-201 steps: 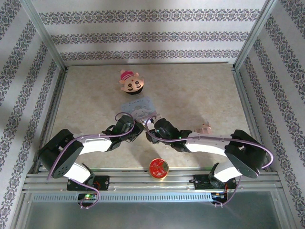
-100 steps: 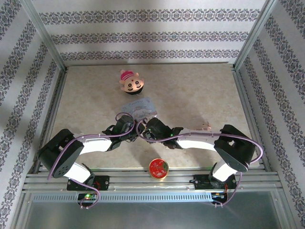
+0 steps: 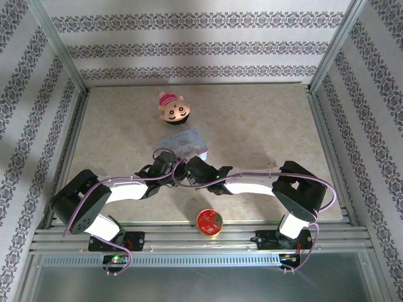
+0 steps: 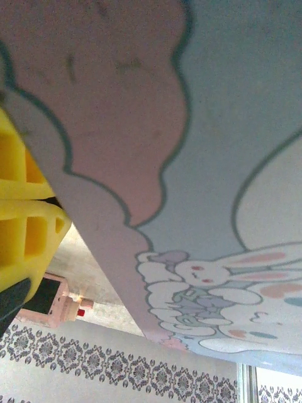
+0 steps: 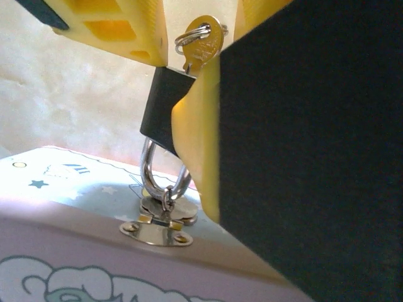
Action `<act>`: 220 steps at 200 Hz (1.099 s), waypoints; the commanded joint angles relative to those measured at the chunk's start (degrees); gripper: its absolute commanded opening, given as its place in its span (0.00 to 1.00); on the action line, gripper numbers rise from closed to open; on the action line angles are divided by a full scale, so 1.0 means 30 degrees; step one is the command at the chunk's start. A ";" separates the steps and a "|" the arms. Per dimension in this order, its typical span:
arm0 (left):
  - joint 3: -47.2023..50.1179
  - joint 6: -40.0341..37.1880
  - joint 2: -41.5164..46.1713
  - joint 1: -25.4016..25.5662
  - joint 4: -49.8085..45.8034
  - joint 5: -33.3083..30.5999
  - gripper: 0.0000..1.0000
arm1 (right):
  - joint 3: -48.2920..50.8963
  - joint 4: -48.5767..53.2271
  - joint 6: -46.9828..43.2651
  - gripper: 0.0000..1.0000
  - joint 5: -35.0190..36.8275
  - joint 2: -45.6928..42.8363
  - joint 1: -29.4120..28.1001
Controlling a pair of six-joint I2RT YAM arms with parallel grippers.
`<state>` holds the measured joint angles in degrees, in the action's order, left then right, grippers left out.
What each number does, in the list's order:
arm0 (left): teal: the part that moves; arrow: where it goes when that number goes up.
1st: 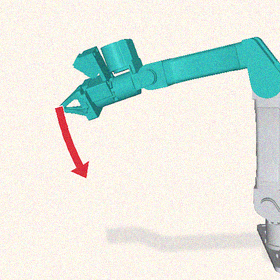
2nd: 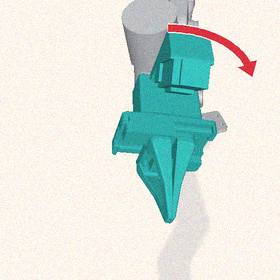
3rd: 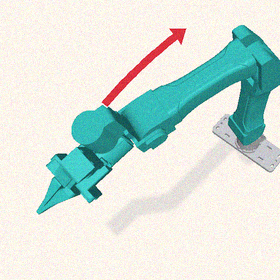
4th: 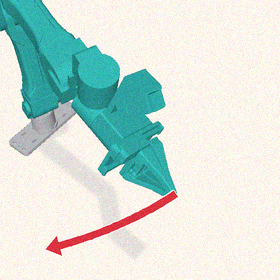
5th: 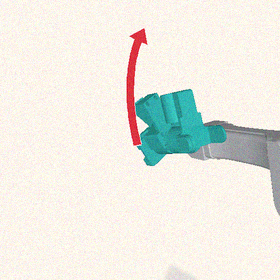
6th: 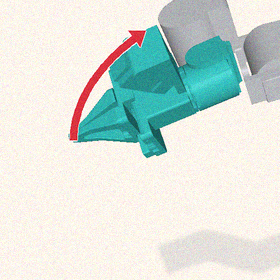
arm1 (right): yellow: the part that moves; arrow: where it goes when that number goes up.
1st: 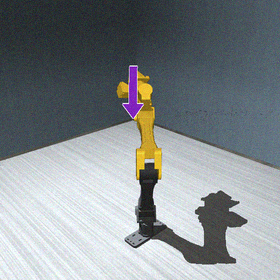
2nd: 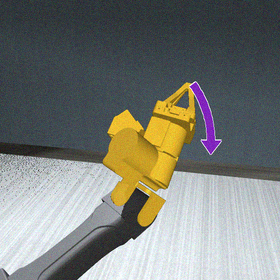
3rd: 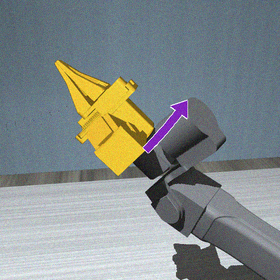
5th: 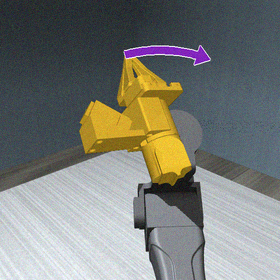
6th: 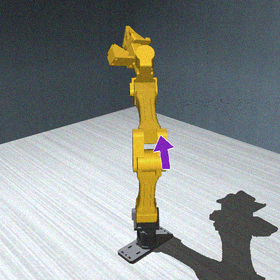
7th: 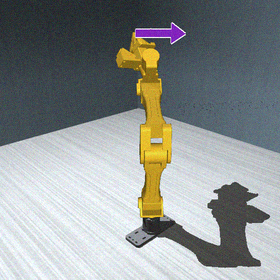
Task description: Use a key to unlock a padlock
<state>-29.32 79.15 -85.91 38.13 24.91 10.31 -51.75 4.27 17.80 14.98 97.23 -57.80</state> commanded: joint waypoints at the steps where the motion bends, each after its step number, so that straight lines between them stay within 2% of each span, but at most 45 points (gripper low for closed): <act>1: -0.0011 0.0451 -0.0573 -0.0068 -0.1330 0.1002 0.00 | -0.0670 0.0107 -0.0317 0.28 0.1098 0.0548 -0.0070; 13: -0.0014 0.0451 -0.0601 -0.0076 -0.1331 0.1069 0.00 | -0.0710 0.0077 -0.0286 0.25 0.1392 0.0578 -0.0069; 40: -0.0022 0.0422 -0.0607 -0.0083 -0.1330 0.1168 0.00 | -0.0516 -0.0110 0.0091 0.13 0.2331 0.0378 -0.0069; 60: -0.0041 0.0422 -0.0602 -0.0083 -0.1330 0.1216 0.00 | -0.0120 -0.0713 0.0402 0.08 0.1961 0.0041 0.0060; 139: -0.0068 0.0422 -0.0807 -0.0111 -0.1008 0.1466 0.00 | 0.1381 -0.3158 0.2551 0.01 -0.3534 -0.1092 0.2359; 220: -0.0094 0.0304 -0.0807 -0.0171 -0.0837 0.1663 0.00 | 0.3243 -0.6812 0.4746 0.00 -0.9289 -0.2161 0.4956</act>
<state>-30.04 80.01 -87.44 37.76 26.37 12.19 -42.48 -9.19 28.80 -9.21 92.62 -45.80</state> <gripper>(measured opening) 0.052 0.048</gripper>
